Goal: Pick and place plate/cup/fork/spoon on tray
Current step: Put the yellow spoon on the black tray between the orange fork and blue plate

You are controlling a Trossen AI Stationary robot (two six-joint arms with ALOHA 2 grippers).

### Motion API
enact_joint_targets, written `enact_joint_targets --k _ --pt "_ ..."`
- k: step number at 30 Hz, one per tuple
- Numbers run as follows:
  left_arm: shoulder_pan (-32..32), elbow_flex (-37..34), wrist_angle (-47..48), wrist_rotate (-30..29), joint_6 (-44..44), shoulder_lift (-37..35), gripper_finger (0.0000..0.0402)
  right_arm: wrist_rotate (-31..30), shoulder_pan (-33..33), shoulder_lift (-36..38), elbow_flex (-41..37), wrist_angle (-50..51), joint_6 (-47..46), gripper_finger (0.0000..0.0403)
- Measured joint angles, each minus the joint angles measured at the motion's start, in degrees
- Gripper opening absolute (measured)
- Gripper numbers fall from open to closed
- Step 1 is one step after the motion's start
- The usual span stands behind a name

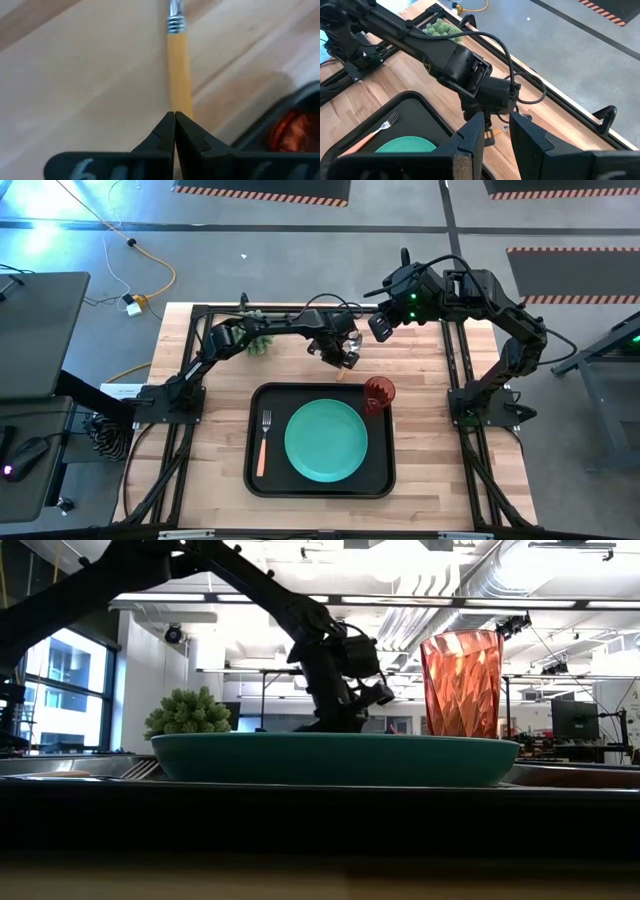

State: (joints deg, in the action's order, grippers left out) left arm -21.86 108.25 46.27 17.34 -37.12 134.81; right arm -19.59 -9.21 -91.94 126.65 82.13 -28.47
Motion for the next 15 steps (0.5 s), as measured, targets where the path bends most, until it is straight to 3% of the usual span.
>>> enact_joint_targets --k 15 --pt "4.65 0.02 3.74 1.32 5.73 -1.10 0.0000 -1.32 0.00 0.00 0.00 0.00 -1.25 0.0083"
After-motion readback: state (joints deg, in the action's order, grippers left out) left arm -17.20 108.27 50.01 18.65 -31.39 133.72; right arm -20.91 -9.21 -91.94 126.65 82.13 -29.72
